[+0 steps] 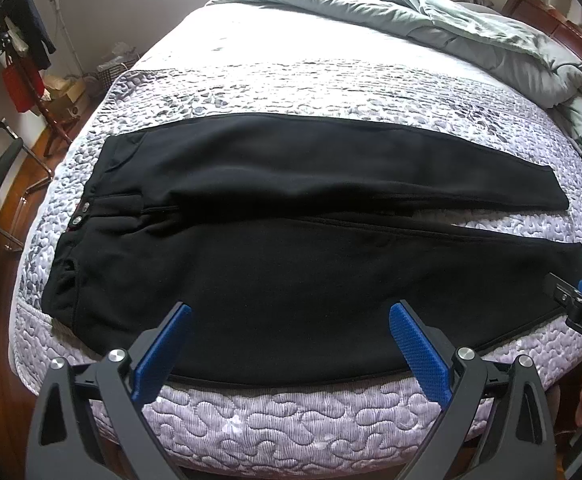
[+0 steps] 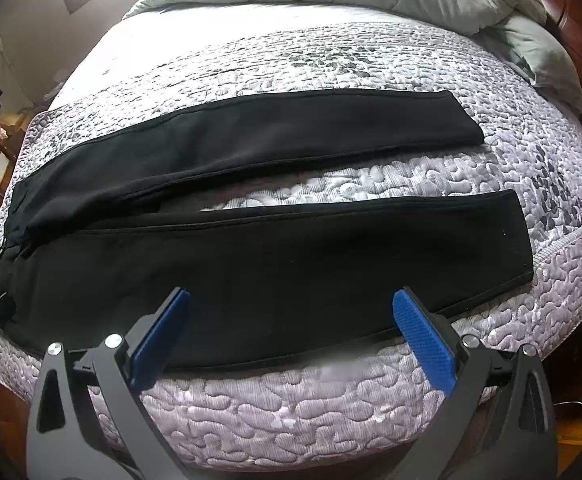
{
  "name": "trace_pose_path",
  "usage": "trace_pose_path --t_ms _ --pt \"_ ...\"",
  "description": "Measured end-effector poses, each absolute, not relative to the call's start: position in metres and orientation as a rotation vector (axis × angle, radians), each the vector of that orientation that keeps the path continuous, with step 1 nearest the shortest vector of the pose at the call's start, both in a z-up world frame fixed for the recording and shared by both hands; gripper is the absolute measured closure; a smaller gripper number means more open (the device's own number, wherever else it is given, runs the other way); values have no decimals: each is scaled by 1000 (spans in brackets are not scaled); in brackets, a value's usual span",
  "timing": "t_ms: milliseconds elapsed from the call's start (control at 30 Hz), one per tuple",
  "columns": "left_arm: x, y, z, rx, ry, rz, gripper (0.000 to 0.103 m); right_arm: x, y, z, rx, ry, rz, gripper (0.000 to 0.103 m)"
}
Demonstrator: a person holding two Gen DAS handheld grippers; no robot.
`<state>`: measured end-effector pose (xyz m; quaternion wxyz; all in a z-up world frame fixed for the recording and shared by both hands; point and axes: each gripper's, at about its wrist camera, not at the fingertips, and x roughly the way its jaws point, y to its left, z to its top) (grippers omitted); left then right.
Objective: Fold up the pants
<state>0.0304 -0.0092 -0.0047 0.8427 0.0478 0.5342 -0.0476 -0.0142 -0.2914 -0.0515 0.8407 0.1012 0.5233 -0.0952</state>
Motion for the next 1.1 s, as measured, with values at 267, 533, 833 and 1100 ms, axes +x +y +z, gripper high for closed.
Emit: trace_pose_path --t_ms 267,533,833,1100 --pt "34 -14 -12 107 1148 -103 4 -13 -298 -56 243 1104 -199 3" --pt "72 -40 -47 114 1276 -157 4 10 -361 -51 217 1078 -192 3" --pt "175 -132 -51 -156 1294 -524 4 117 -539 -84 271 1232 -270 3" --pt "235 -195 -67 58 1264 -466 4 189 -591 -136 284 1343 -198 3"
